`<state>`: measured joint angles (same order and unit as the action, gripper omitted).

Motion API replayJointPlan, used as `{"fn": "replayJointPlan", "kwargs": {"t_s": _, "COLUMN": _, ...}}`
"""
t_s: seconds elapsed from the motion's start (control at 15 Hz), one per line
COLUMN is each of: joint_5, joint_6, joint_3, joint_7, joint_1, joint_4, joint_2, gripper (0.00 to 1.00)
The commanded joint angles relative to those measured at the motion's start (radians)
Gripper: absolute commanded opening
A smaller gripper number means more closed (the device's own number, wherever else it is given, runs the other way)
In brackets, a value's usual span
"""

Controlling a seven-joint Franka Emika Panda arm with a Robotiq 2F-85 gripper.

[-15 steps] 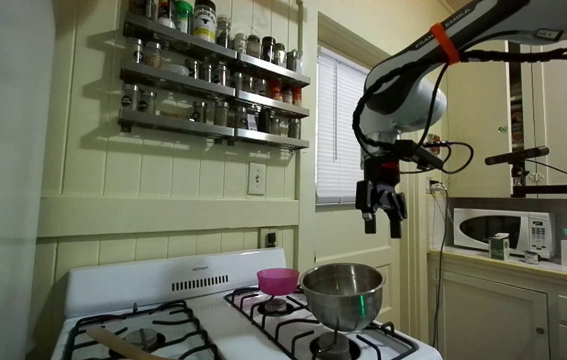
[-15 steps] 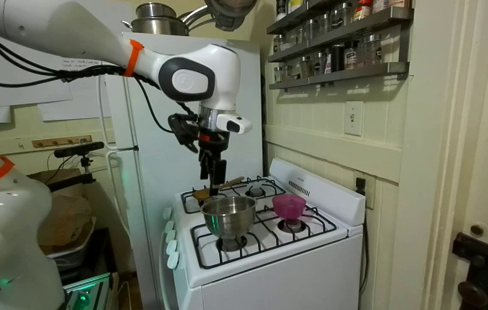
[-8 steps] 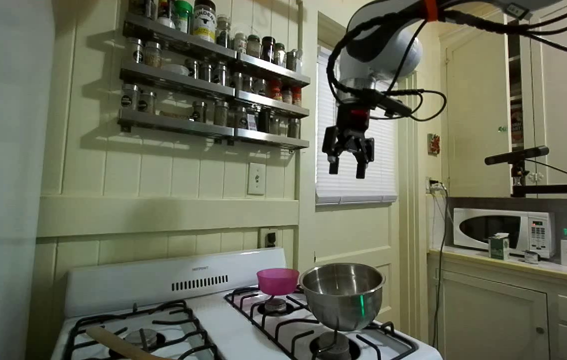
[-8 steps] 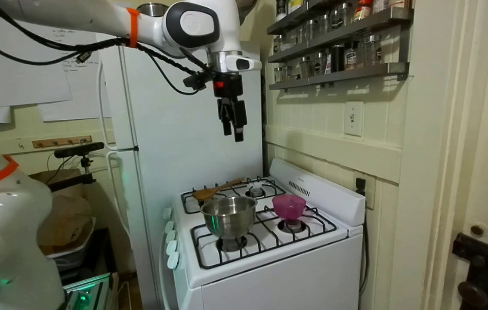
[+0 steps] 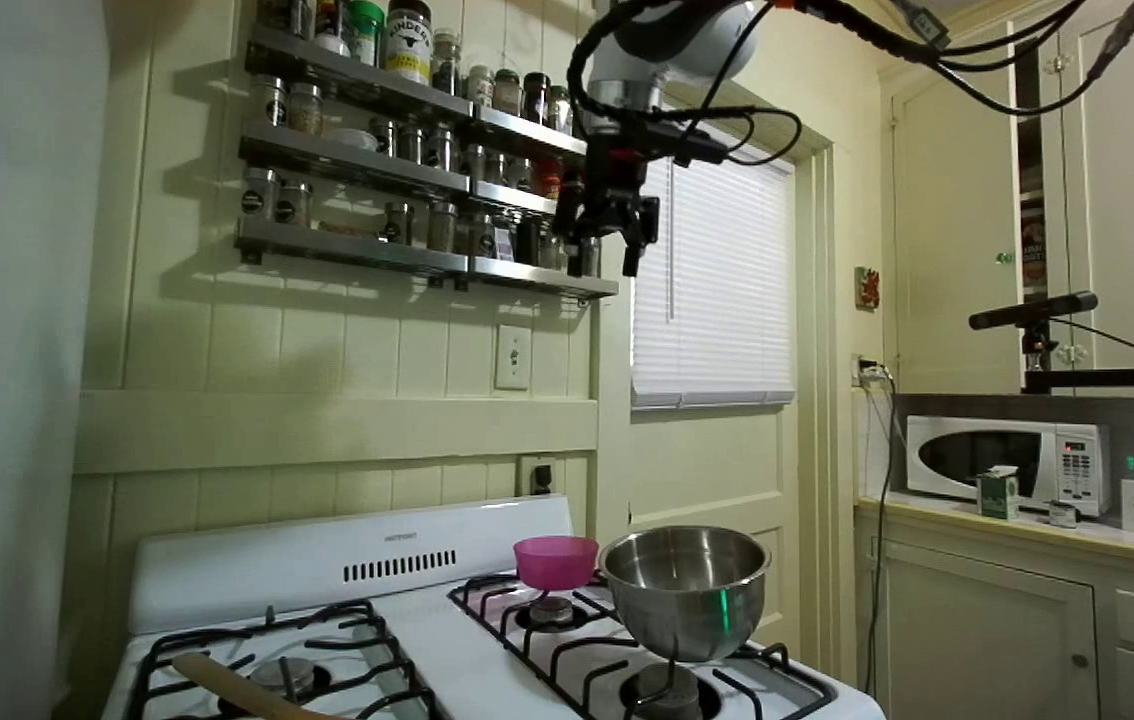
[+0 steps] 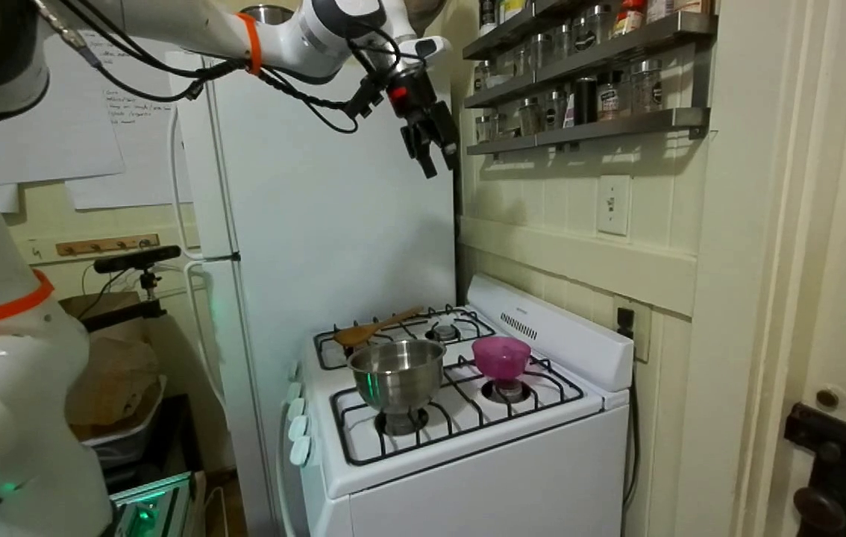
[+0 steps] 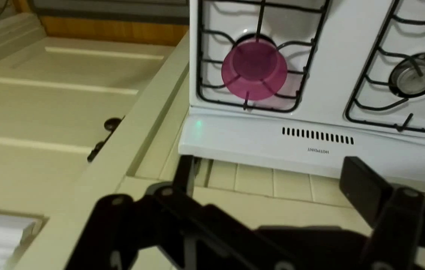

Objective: Put the spice bottle on the stove

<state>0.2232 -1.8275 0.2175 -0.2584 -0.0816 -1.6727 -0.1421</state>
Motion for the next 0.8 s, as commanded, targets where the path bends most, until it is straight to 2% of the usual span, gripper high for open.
{"fn": "replayJointPlan", "kwargs": {"t_s": 0.0, "joint_5": 0.132, "joint_6": 0.012, "joint_3": 0.037, "joint_7": 0.061, "joint_1": -0.051, "joint_4": 0.178, "joint_2": 0.088, "gripper": 1.0}}
{"fn": "replayJointPlan", "kwargs": {"t_s": 0.07, "joint_5": 0.075, "joint_6": 0.005, "joint_3": 0.012, "joint_7": 0.023, "joint_1": -0.043, "joint_4": 0.091, "joint_2": 0.042, "gripper": 1.0}}
{"fn": "replayJointPlan", "kwargs": {"t_s": 0.73, "joint_5": 0.083, "joint_6": 0.006, "joint_3": 0.005, "joint_7": 0.023, "joint_1": -0.051, "joint_4": 0.107, "joint_2": 0.052, "gripper": 1.0}}
